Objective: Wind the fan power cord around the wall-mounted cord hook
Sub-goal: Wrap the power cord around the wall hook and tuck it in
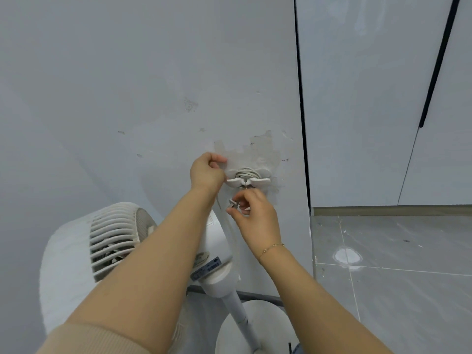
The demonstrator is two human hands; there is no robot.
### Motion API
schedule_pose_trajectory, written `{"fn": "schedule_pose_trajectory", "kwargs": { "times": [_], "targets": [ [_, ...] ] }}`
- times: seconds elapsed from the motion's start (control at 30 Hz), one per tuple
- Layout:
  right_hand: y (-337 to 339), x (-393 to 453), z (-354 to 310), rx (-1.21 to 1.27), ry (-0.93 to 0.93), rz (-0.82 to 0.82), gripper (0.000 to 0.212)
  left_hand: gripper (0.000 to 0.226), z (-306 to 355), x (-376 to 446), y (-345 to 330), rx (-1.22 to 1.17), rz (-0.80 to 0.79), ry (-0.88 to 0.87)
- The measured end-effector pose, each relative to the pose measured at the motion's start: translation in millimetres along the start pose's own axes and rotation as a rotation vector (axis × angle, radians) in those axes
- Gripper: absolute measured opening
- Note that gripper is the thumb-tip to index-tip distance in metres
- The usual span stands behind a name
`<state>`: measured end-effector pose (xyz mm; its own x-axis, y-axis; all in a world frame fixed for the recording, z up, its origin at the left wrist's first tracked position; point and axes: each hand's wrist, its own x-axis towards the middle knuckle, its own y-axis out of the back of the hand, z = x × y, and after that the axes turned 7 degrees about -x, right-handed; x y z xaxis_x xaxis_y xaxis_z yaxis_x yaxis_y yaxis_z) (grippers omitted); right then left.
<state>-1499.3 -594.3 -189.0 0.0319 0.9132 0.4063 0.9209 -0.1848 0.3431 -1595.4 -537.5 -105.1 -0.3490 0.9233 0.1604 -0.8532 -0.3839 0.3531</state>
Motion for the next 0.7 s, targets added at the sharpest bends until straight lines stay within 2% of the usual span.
{"fn": "schedule_pose_trajectory", "kwargs": {
  "times": [0.07, 0.17, 0.23, 0.33, 0.57, 0.7],
  "targets": [
    [-1, 0, -1, 0.028, -0.013, 0.01, 0.013, 0.033, -2, 1, 1, 0.006, 0.019, 0.023],
    [-1, 1, 1, 0.017, -0.016, 0.008, 0.013, 0.014, -1, -6, 5, -0.178, -0.015, 0.321],
    [-1, 2, 3, 0.014, -0.019, 0.001, 0.013, 0.022, -5, -7, 12, -0.087, -0.103, 0.463],
    [0, 4, 3, 0.014, -0.016, -0.004, 0.014, 0.02, -13, -5, 28, -0.009, -0.223, 0.601],
    [0, 3, 3, 0.028, -0.006, -0.001, 0.014, 0.011, -24, -4, 49, -0.152, -0.291, 0.584],
    [-1, 3, 2, 0.03, -0.026, 0.009, 0.015, 0.015, -21, -1, 39, -0.131, -0.231, 0.567]
  ]
}}
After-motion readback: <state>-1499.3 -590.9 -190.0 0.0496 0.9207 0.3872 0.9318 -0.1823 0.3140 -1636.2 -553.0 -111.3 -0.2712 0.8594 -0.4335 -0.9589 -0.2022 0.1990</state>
